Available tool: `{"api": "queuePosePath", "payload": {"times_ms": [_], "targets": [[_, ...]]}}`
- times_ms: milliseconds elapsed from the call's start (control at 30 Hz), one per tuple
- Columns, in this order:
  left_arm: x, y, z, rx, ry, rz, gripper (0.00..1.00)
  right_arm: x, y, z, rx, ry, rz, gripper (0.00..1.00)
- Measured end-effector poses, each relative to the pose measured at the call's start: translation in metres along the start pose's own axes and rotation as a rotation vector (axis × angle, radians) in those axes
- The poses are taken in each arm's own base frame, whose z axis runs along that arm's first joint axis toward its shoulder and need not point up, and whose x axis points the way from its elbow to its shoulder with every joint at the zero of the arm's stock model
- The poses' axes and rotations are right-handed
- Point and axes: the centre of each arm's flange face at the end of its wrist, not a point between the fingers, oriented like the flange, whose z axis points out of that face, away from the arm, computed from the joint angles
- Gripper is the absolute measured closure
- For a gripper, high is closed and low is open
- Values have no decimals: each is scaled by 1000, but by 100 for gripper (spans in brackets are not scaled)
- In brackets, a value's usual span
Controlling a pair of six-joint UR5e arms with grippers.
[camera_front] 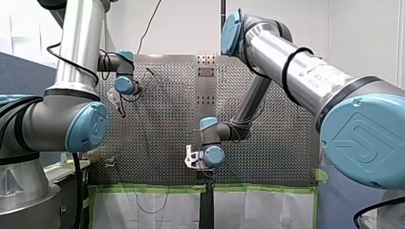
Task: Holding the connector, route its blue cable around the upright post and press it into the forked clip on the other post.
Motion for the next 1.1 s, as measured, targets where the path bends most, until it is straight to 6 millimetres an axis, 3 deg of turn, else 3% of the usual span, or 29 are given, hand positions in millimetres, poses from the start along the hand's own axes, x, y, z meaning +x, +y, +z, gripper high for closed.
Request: {"api": "queuePosePath", "payload": {"times_ms": [233, 633, 1100], "targets": [[-1, 1, 0, -2, -1, 0, 16, -55, 17, -4, -33, -51, 15, 100], [-1, 1, 0, -3, -1, -3, 16, -123, 57, 5, -99, -136, 7, 100], [-1, 1, 0, -3, 0, -6, 16, -123, 89, 17, -144, -143, -11, 100]]}}
